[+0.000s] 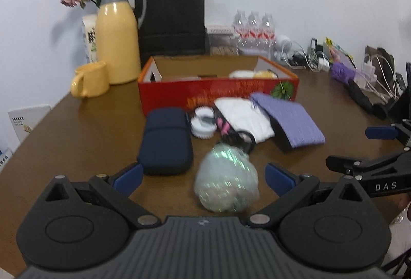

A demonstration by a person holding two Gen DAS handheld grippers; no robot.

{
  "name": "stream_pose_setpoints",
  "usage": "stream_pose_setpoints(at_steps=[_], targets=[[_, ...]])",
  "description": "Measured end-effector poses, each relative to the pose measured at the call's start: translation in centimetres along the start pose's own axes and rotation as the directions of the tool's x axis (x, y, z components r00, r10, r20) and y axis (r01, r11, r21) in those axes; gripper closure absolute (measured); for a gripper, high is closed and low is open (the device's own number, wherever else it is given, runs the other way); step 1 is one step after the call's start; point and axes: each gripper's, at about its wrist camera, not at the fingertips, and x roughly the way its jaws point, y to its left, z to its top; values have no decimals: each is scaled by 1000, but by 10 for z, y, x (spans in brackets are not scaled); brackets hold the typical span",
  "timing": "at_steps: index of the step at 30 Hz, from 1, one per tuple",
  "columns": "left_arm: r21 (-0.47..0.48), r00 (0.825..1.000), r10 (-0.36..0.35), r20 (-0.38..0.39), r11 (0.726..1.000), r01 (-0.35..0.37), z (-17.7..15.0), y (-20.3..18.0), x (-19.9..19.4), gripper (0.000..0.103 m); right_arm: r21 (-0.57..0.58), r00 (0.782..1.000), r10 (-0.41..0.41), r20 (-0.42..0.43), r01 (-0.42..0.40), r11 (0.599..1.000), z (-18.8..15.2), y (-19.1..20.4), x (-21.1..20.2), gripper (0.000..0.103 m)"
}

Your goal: Organize objects

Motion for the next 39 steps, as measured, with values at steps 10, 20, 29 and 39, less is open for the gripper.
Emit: stream_pose_setpoints(at_steps=[10, 20, 29, 39], targets=[[-2, 999, 19, -40, 1000, -19, -3, -12, 28, 0, 7, 1000, 11, -24, -11, 1000, -5, -1, 7, 0], [-43, 997, 17, -72, 999, -20, -7, -8, 48, 0, 21, 999, 24, -45, -23, 1000, -9, -7, 17, 0], [-55, 998, 9, -68, 998, -12, -8, -8, 50, 54, 18, 998, 48, -45, -47, 999, -6, -9, 27, 0], [-74, 999, 28, 15, 997, -27, 4, 3, 32, 55, 58, 997, 81, -2, -80, 995, 15, -21, 44, 0]])
